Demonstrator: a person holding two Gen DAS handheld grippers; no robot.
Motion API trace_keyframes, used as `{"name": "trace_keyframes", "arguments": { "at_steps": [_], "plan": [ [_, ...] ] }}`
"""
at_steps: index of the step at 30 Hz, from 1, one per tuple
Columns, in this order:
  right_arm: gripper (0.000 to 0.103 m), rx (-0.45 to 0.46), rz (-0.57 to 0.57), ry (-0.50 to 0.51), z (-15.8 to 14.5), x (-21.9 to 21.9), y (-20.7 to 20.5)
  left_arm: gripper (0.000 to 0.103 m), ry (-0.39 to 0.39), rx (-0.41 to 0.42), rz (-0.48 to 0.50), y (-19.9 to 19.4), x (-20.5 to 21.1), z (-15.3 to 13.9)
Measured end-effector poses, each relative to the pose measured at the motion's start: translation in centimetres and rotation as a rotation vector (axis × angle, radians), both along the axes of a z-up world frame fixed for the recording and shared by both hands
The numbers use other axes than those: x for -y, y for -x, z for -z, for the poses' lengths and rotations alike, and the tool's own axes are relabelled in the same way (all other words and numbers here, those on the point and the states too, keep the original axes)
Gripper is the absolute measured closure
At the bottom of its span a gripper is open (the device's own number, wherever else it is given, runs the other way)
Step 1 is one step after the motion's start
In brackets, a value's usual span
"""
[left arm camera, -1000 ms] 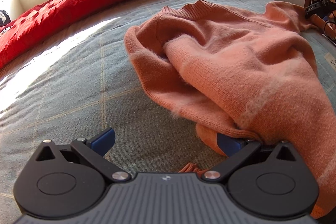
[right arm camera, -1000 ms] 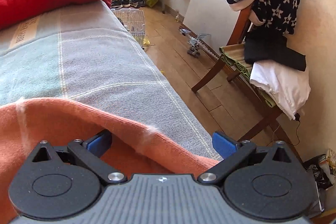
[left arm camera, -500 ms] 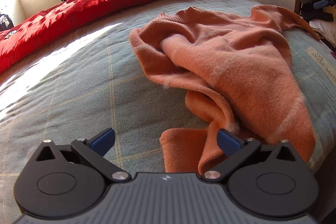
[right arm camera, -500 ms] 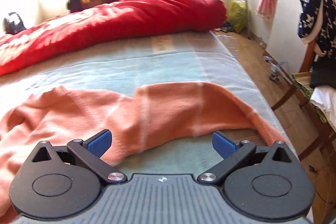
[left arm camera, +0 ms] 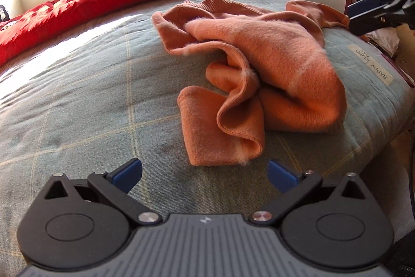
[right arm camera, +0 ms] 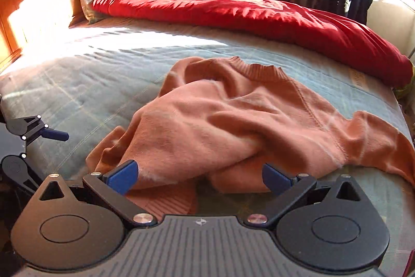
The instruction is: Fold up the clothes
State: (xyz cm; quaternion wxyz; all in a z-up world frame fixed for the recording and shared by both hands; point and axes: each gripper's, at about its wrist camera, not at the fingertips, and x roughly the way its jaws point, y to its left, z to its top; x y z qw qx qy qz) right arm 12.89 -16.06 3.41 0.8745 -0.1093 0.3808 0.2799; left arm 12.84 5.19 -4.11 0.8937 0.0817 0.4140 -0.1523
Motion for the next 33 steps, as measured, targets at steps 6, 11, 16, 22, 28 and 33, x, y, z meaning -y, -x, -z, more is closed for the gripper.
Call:
{"name": "trace_keyframes", "arguments": {
  "at_steps": [6,11,16,22,28,33],
  "plan": [
    [0.0,-0.059,0.1,-0.018,4.8,0.7,1.7,0.001,0.029,-0.071,0.002,-0.7,-0.6,3.0],
    [0.0,-0.102,0.232,-0.058,7.8,3.0,2.5,0.001,0.028,-0.055,0.002,-0.7,-0.7,4.0],
    [0.0,-0.159,0.341,-0.119,10.2,5.5,3.4,0.001,0.034,-0.025,0.014,-0.2,-0.9,4.3],
    [0.0,-0.188,0.389,-0.146,11.8,6.9,4.4,0.001,0.004,-0.015,-0.009,-0.2,-0.4,3.4],
    [0.0,-0.173,0.402,-0.181,10.6,7.1,4.3,0.001,-0.021,0.078,-0.011,-0.8,-0.7,-0.1],
    [0.0,-0.146,0.396,-0.197,9.4,7.2,5.0,0.001,-0.008,0.135,0.017,-2.1,0.1,-2.1]
  ]
}}
